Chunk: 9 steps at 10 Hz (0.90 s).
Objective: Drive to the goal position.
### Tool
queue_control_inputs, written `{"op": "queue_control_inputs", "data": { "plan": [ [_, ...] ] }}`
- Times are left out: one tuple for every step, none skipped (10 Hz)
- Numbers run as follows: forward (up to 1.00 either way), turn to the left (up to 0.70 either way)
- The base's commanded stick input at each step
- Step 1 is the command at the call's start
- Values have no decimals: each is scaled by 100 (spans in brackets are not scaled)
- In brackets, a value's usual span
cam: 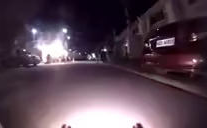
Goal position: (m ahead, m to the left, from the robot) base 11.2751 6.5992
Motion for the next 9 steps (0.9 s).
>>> {"op": "queue_control_inputs", "data": {
  "plan": [
    [60, 0],
    [60, 0],
    [60, 0],
    [60, 0],
    [60, 0],
    [60, 0],
    [60, 0],
    [60, 0],
    [60, 0]
  ]
}}
